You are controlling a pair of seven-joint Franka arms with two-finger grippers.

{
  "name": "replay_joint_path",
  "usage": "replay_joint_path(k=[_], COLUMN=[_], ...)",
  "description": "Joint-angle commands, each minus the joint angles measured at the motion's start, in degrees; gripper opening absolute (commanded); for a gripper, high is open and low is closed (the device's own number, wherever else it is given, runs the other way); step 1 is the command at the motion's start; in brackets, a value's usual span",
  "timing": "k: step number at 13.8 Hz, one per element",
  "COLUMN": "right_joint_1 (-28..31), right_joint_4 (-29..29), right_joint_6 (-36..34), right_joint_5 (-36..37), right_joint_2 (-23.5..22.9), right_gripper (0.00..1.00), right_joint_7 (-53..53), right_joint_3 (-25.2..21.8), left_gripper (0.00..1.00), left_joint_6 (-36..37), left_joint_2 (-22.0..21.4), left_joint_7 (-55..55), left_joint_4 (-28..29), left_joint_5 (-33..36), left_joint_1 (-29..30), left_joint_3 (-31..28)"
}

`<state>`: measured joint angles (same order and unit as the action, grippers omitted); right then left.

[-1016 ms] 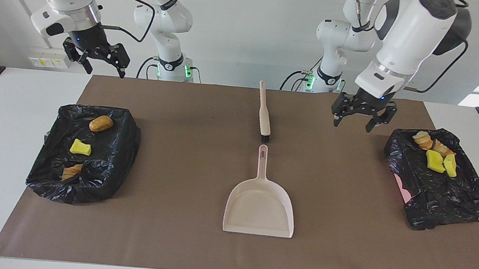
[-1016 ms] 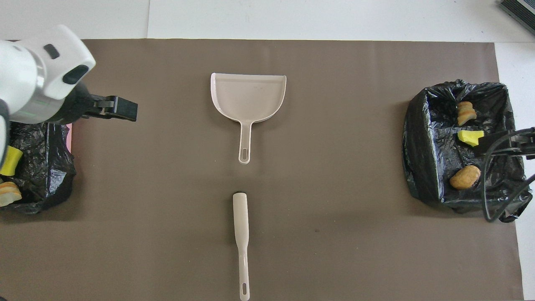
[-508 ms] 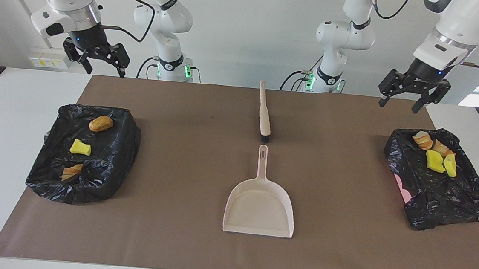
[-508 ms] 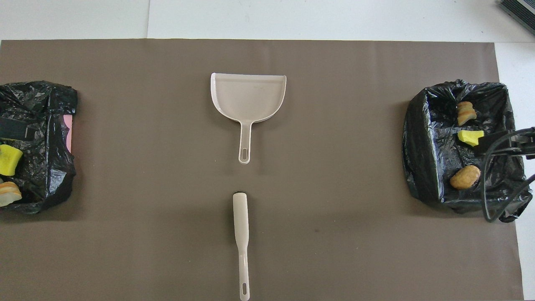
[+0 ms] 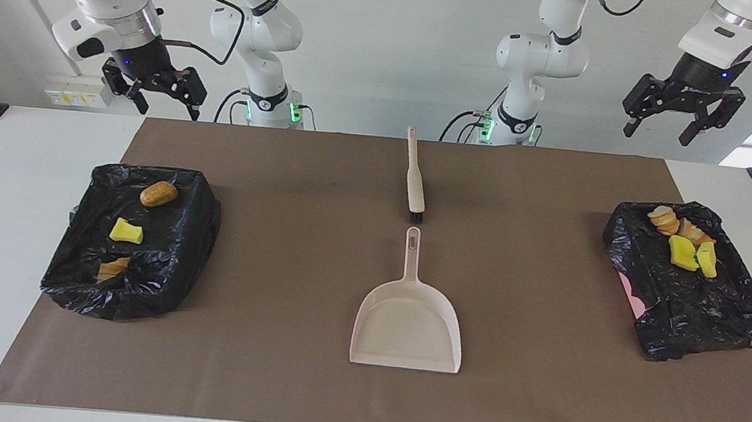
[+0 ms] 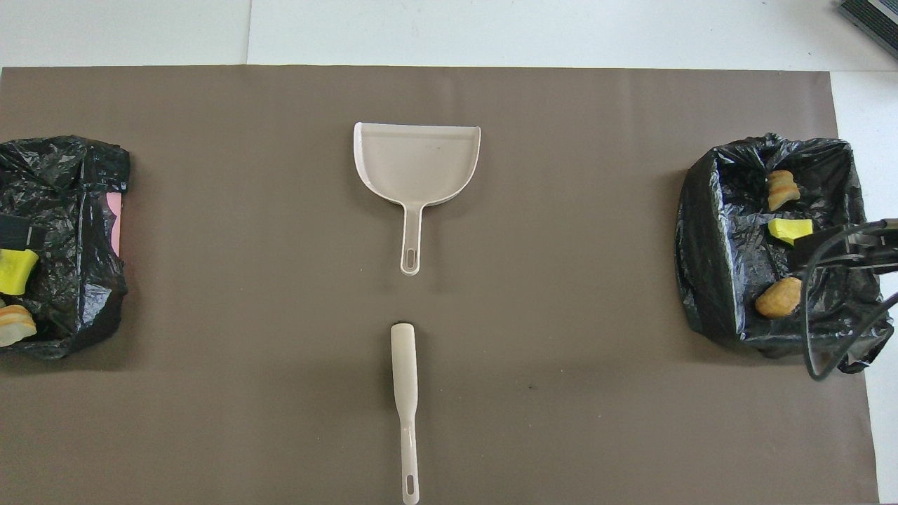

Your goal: Sweep and dump trash in bin

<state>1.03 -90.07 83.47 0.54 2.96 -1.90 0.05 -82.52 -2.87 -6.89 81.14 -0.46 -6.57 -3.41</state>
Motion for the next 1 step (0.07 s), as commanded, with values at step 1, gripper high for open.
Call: replay_joint_path(k=[1], right_joint_1=[-0.68], right_joint_4=[2.52], right_joint_6=[0.12], right_joint_5=[-1.77], right_joint_2=[-3.21], right_gripper=[1.0], right_joint_7=[-1.0], right_joint_3=[1.26], left_gripper=[1.0], left_joint_6=[0.34], left_joint_2=[-1.62], left_joint_7=[-0.31], left_joint_4=[1.83], left_joint_5=[0.9], left_joint_1=[0.07], left_joint_3=[0.24])
